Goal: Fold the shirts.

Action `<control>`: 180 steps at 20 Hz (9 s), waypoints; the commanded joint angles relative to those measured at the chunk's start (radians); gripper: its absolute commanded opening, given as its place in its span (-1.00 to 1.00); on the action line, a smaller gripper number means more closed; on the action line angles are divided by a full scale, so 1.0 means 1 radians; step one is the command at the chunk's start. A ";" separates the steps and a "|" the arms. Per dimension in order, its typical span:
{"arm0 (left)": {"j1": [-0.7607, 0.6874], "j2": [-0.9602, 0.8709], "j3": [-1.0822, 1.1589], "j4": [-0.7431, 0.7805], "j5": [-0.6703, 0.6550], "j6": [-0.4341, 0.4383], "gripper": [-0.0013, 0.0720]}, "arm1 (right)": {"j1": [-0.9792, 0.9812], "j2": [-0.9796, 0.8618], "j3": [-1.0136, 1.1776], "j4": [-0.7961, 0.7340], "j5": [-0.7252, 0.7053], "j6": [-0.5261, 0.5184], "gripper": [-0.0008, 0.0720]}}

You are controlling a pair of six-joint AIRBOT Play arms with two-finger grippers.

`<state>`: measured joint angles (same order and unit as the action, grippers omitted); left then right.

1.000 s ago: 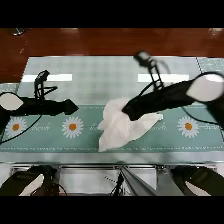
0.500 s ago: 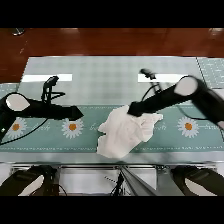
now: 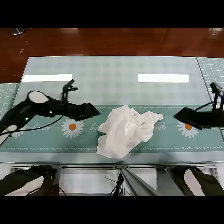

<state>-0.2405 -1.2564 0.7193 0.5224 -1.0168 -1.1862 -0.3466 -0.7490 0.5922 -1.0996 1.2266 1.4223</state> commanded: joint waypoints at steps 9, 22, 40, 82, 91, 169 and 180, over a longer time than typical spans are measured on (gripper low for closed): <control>-0.202 -0.203 0.088 -0.243 0.037 0.258 -0.89 | -0.061 0.077 -0.182 0.114 -0.014 -0.055 0.73; -0.136 -0.203 0.143 -0.262 0.014 0.258 -0.89 | -0.061 -0.160 -0.249 0.325 -0.091 -0.164 0.73; 0.040 -0.053 0.380 -0.410 0.040 0.221 -0.90 | 0.337 -0.460 0.602 0.197 -0.005 -0.024 -0.92; 0.189 0.080 0.123 0.386 0.224 -0.343 0.12 | 0.336 -0.599 0.488 0.001 -0.217 0.097 -0.36; 0.526 0.154 0.259 0.597 -0.263 -0.267 0.96 | -0.032 -0.526 0.761 -0.083 0.088 0.009 0.73; 0.466 0.587 1.279 0.718 -0.116 -0.229 -0.89 | 0.092 0.019 1.506 -0.117 0.170 0.037 -0.92; 0.465 0.738 0.946 0.694 -0.356 -0.311 -0.89 | 0.092 0.204 1.142 -0.113 0.286 0.090 -0.91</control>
<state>0.2253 -0.5320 1.8122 1.2770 -1.3373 -1.4826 -0.2550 -0.5705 1.8801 -1.2232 1.4826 1.5097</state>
